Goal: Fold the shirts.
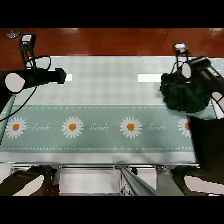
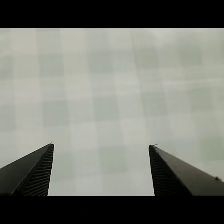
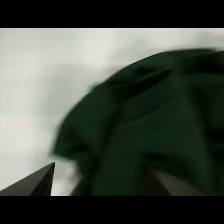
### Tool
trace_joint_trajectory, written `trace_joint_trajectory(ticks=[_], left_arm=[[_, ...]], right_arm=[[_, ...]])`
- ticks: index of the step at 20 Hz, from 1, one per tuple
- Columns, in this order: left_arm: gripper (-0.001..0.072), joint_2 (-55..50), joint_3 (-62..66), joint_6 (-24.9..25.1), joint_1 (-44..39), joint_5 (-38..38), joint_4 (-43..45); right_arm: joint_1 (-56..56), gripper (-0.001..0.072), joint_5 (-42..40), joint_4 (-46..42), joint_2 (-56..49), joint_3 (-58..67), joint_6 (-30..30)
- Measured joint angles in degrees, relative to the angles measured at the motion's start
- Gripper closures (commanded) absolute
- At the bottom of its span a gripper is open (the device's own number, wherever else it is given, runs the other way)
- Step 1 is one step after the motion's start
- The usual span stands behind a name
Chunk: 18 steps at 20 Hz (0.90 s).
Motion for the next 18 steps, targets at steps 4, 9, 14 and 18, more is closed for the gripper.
trace_joint_trajectory(ticks=[4,9,14,18], left_arm=[[0.0006,-1.6,0.0,-0.2,-0.1,0.3,1.6],[0.0005,-4.4,-1.6,-2.5,-1.0,-2.8,0.9],[0.0006,-5.3,-2.7,-3.9,-1.6,-4.6,0.4],[0.0006,-4.2,1.0,-4.3,1.5,-8.8,0.5]], right_arm=[[-9.8,0.0080,2.6,-1.0,-1.8,1.5,4.3],[-19.2,0.0082,8.8,9.6,-7.7,1.9,-1.0],[-20.9,0.0560,12.5,16.4,-11.8,2.0,-4.7],[-21.2,0.0682,18.0,24.0,-11.5,4.3,-12.1]])
